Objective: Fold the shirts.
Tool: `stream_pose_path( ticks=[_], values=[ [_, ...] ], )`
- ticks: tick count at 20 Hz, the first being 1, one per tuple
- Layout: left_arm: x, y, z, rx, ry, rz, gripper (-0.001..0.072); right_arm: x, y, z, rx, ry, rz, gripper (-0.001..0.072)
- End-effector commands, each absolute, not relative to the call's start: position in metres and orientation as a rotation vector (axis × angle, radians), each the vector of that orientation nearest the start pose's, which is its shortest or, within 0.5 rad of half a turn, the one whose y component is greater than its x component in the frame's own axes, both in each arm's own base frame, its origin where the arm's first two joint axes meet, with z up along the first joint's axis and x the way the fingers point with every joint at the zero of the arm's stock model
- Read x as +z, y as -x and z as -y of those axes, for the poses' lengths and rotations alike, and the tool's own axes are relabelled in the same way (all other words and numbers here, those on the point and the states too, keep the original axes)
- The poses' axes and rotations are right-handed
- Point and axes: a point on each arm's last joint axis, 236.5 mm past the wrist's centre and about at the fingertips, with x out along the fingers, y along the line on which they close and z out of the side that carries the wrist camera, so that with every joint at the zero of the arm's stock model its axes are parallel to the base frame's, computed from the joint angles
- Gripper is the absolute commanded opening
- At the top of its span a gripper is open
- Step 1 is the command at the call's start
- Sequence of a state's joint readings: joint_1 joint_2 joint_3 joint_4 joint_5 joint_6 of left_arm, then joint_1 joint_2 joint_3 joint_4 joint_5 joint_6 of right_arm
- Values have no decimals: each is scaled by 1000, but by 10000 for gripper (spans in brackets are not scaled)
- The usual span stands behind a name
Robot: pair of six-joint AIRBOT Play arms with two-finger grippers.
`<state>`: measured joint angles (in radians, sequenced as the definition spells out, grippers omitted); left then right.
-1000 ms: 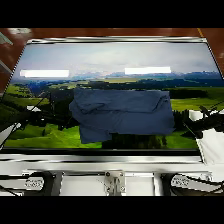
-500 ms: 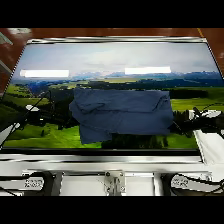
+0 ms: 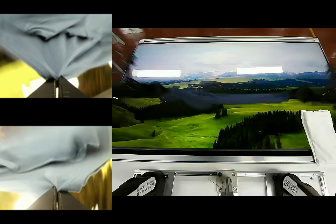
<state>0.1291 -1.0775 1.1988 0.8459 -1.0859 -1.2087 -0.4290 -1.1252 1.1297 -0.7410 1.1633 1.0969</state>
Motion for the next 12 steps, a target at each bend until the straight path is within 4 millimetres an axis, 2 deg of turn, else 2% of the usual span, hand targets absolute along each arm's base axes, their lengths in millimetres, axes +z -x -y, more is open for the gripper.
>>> stream_pose_path(
  ticks=[1, 2, 3, 4, 6, 8, 9, 10, 12],
  values=[
    [415, -339, 63, -339, 19, -138, 38, 367, -363, -6, 285, -187, -167, 63],
    [473, -301, 60, -299, -42, 19, 38, 419, -334, -9, 242, -146, -16, 64],
    [511, -264, 59, -270, -87, 125, 38, 458, -301, -17, 215, -95, 99, 63],
    [539, -230, 58, -241, -95, 208, 37, 479, -274, -25, 195, -39, 160, 63],
    [571, -175, 58, -206, -128, 320, 38, 503, -227, -31, 127, 24, 226, 64],
    [581, -139, 57, -171, -168, 369, 37, 511, -193, -32, 65, 7, 254, 63],
    [579, -128, 56, -157, -186, 367, 38, 508, -181, -30, 35, -19, 246, 63],
    [570, -122, 52, -135, -208, 334, 38, 500, -174, -26, 4, -36, 215, 63],
    [535, -125, 38, -81, -253, 182, 38, 475, -170, -24, -23, -22, 116, 63]
  ],
)
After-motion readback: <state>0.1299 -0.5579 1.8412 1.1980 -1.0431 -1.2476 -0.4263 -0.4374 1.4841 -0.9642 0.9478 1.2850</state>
